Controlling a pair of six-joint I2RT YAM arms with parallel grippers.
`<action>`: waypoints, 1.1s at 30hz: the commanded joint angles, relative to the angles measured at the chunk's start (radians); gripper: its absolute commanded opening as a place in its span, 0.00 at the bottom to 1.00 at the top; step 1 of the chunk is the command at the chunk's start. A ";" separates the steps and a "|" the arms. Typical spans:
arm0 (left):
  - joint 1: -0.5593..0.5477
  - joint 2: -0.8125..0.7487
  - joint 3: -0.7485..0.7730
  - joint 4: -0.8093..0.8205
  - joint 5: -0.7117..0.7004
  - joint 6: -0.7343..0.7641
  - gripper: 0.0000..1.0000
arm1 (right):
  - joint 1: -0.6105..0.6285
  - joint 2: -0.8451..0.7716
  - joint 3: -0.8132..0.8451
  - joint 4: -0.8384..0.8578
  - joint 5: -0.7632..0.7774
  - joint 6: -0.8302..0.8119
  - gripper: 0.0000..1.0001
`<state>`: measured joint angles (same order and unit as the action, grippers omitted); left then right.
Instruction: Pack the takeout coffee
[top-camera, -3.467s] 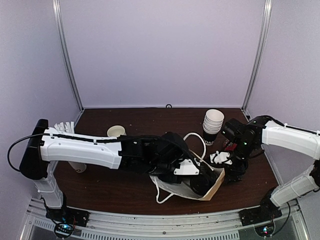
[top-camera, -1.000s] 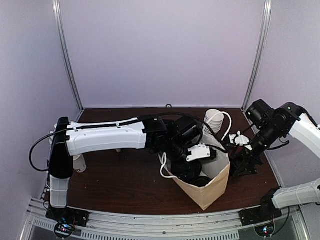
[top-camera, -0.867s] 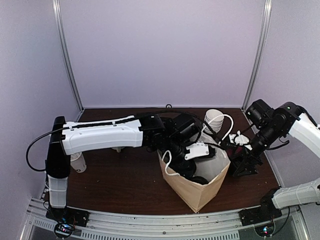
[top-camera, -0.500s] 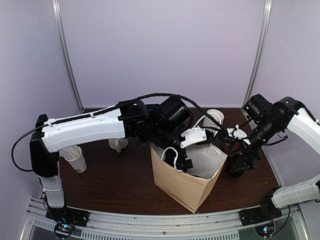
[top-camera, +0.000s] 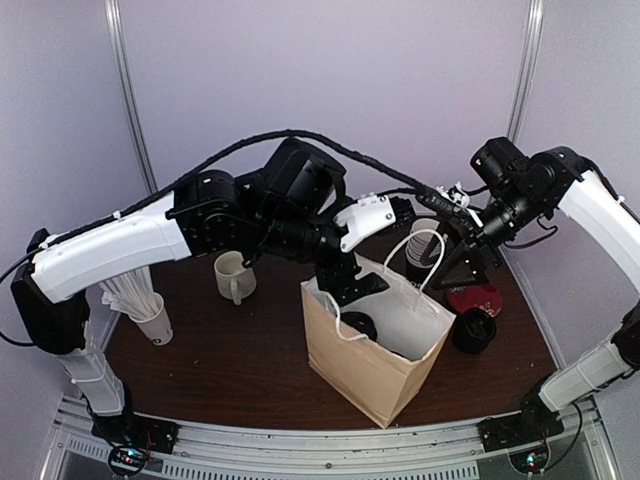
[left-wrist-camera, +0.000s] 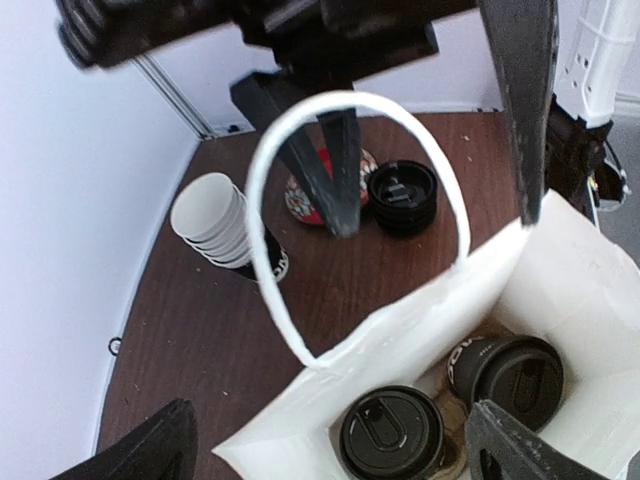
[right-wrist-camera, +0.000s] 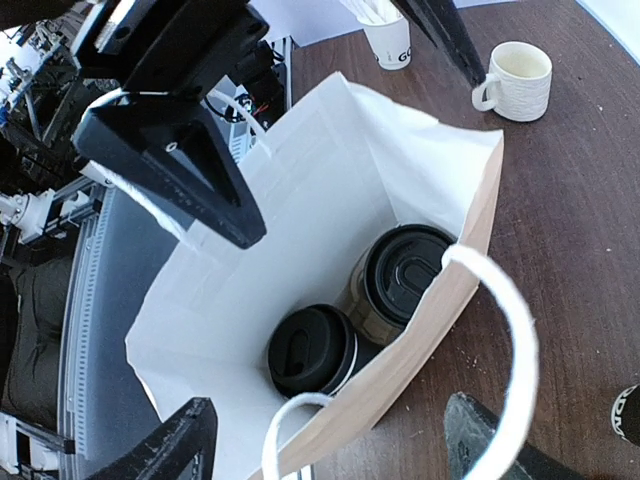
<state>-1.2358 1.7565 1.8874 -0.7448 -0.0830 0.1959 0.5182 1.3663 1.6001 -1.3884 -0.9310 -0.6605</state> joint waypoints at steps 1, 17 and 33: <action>0.006 -0.070 -0.039 0.160 -0.070 -0.035 0.98 | 0.029 0.048 0.070 0.047 -0.064 0.112 0.78; 0.027 -0.393 -0.377 0.516 -0.508 0.088 0.98 | 0.117 0.171 0.284 0.157 -0.026 0.196 0.00; 0.089 -0.436 -0.482 0.598 -0.568 0.105 0.97 | 0.428 0.131 0.195 0.002 -0.095 0.044 0.01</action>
<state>-1.1648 1.3270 1.4261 -0.2424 -0.6159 0.2829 0.8944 1.5063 1.8263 -1.3529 -0.9905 -0.5858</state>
